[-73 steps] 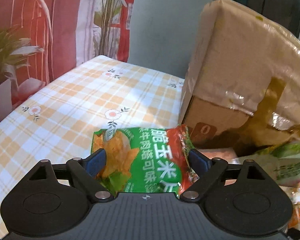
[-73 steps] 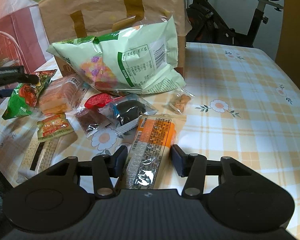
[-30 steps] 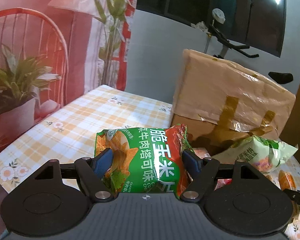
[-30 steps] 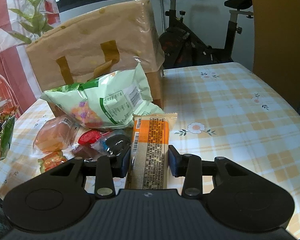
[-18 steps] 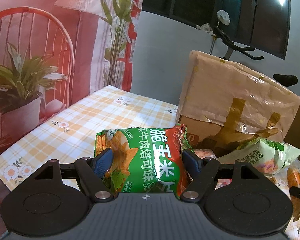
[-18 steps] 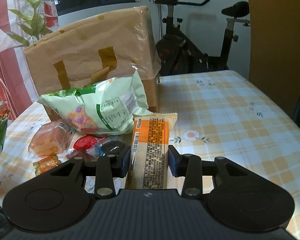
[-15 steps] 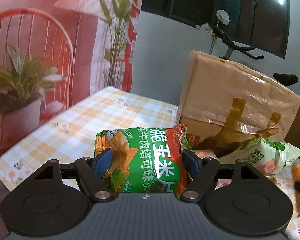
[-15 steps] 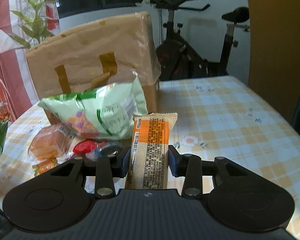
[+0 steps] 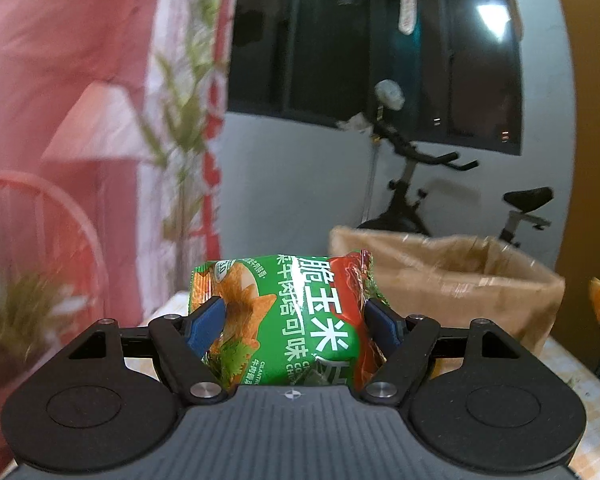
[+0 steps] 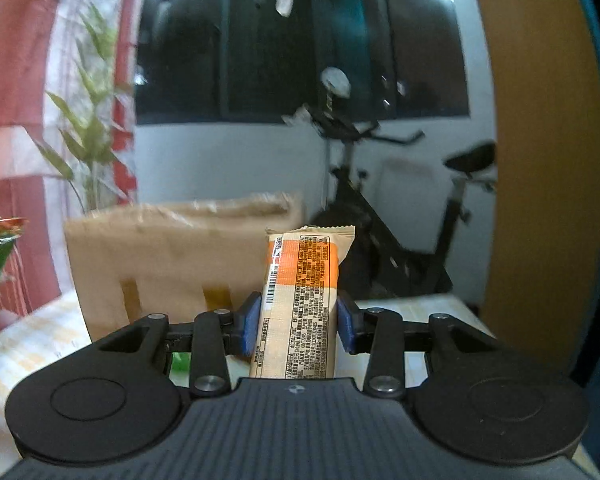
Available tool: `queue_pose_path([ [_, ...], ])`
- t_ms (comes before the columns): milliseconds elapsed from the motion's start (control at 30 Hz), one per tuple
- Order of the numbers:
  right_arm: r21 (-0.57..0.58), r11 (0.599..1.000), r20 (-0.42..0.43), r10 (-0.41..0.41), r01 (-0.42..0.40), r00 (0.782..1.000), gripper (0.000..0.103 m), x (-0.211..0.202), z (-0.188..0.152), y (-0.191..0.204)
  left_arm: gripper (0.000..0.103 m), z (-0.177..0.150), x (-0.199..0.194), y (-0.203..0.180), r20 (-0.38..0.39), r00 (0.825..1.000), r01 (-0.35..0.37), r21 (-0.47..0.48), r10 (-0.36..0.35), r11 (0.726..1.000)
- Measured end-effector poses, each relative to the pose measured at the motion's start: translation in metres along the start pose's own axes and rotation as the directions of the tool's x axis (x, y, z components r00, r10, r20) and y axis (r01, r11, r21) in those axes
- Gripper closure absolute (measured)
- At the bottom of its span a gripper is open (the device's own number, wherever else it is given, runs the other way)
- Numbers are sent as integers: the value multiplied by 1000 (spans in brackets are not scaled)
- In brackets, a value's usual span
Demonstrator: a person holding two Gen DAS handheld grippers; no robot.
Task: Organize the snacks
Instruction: 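Carry both snacks over the box and open both tools to drop them, then move both open tools back toward the remaining snacks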
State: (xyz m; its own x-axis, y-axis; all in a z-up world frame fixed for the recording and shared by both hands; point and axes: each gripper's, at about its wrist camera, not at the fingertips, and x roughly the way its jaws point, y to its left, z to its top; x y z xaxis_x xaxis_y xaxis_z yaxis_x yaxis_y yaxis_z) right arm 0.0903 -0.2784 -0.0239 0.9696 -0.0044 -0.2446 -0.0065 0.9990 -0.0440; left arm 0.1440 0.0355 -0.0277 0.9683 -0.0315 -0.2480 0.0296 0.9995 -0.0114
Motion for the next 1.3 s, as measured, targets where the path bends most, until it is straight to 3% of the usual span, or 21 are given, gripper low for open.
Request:
queue_pose_path([
  [267, 61, 992, 91, 105, -111, 990, 62, 52, 67, 6, 24, 51, 58, -43, -7, 989, 145, 40, -145, 989],
  [400, 36, 987, 117, 150, -155, 982, 62, 80, 90, 14, 24, 73, 92, -66, -26, 986, 167, 101, -165, 981],
  [467, 13, 986, 115, 166, -169, 979, 62, 97, 97, 20, 23, 77, 109, -80, -30, 989, 145, 149, -143, 978],
  [567, 28, 982, 89, 184, -187, 979, 62, 120, 97, 24, 23, 79, 141, -103, -84, 990, 128, 227, -112, 965],
  [833, 106, 974, -58, 206, -199, 977, 62, 170, 79, 22, 21, 66, 189, -128, -165, 984, 108, 301, -60, 947],
  [1000, 122, 976, -110, 196, -182, 974, 61, 178, 77, 20, 18, 67, 205, -117, -206, 976, 120, 251, -68, 961],
  [1067, 122, 978, -126, 183, -168, 975, 59, 179, 77, 20, 13, 67, 203, -112, -196, 978, 112, 237, -65, 965],
  [1300, 114, 981, -118, 169, -156, 978, 51, 165, 80, 17, 13, 72, 175, -95, -160, 984, 101, 177, -73, 979],
])
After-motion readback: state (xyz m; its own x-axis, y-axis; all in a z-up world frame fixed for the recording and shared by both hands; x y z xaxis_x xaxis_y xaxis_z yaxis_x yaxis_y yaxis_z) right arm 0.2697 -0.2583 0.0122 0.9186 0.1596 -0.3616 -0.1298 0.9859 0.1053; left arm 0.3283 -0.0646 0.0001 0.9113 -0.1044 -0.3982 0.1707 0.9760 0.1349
